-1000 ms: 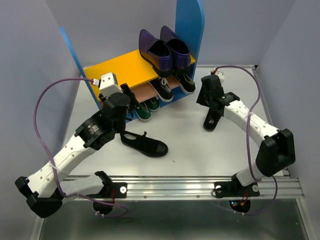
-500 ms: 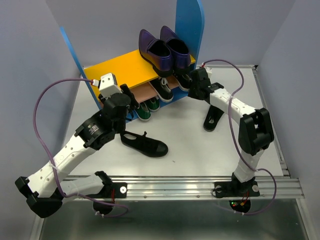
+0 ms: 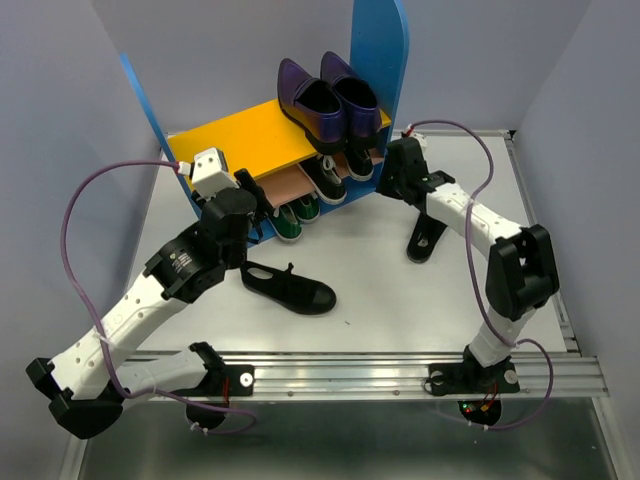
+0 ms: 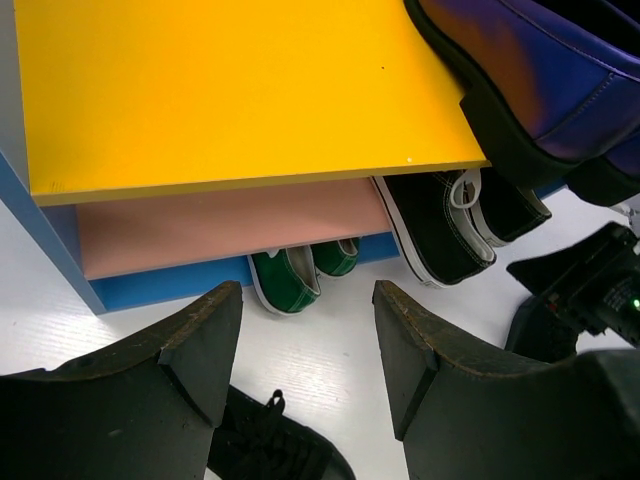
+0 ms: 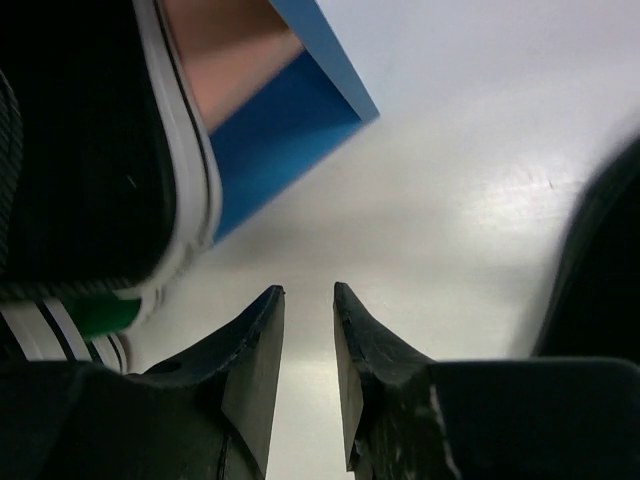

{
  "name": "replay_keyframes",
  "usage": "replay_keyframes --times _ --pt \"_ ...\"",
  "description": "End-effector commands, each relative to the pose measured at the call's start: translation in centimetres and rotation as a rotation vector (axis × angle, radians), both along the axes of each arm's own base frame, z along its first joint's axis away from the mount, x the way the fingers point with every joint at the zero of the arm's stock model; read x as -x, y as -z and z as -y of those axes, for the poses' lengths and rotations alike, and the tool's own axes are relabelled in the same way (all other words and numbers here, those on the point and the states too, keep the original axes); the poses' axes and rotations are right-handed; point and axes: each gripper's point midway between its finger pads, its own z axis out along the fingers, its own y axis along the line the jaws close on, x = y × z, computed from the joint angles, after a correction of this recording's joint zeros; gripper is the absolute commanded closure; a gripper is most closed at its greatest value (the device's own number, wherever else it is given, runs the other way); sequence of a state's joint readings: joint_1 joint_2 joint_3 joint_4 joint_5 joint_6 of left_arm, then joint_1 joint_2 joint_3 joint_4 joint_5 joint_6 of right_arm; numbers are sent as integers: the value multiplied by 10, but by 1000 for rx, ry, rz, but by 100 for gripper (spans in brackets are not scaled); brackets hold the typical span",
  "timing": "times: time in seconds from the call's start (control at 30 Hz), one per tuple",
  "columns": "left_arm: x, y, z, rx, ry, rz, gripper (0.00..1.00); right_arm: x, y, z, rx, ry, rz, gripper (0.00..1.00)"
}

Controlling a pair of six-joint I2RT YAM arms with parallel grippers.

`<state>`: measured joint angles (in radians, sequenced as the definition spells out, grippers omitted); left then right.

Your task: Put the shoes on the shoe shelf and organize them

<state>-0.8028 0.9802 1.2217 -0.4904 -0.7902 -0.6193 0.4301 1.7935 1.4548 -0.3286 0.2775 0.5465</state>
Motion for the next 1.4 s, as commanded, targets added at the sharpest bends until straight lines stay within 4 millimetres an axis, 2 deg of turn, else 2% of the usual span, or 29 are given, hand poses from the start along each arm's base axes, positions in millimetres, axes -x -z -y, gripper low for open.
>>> replay_keyframes --times 0.0,0.07,0.23,0.37,0.47,0.6,0.7,0.8,0.83,0.87,0.97,1.03,1.17,1.2,1.23,1.27,1.3,1.33,1.37 --pt "-5 -3 -2 -1 -29 18 34 21 -27 1 -86 -23 62 68" --pt "-6 -4 -2 -4 -34 20 34 50 -10 -15 -86 -70 21 68" --pt "-8 -4 -2 -9 -38 21 34 83 0 -43 -126 -144 -11 68" --pt "-8 -4 -1 -4 -33 24 34 94 -2 -72 -181 -204 -5 68" --pt "-8 -5 -1 -4 -30 24 34 95 4 -88 -171 -228 -21 68" --pt "-5 -8 -4 -1 -34 30 34 87 -3 -108 -189 -254 -2 68" --pt "-4 -10 -6 1 -36 32 34 76 -2 -110 -175 -231 14 68" --pt "-3 -11 -7 3 -34 33 34 58 -12 -113 -164 -196 54 68" --pt "-3 -11 -7 4 -33 34 34 50 -25 -117 -173 -192 83 68" --pt "-3 -12 -7 4 -34 34 34 45 -20 -120 -165 -191 79 68" --pt "-2 -12 -8 3 -36 33 34 31 -32 -125 -174 -168 112 68" --pt "-1 -12 -10 3 -39 32 34 28 -32 -125 -176 -155 115 68" --pt "2 -10 -13 -1 -41 30 34 33 -29 -118 -165 -142 110 68" --pt "2 -10 -12 -5 -37 29 34 40 -19 -113 -150 -141 89 68" --pt "2 -8 -10 -17 -22 25 34 45 -25 -109 -155 -139 98 67" --pt "1 -6 -8 -24 -13 18 34 50 -22 -105 -151 -138 91 67" --pt "0 -2 -5 -39 -3 3 34 60 -7 -97 -130 -135 55 67" --pt "-1 3 0 -50 21 -13 34 67 -3 -92 -125 -131 42 67" --pt "0 9 2 -70 37 -33 34 74 -9 -86 -131 -128 46 66"
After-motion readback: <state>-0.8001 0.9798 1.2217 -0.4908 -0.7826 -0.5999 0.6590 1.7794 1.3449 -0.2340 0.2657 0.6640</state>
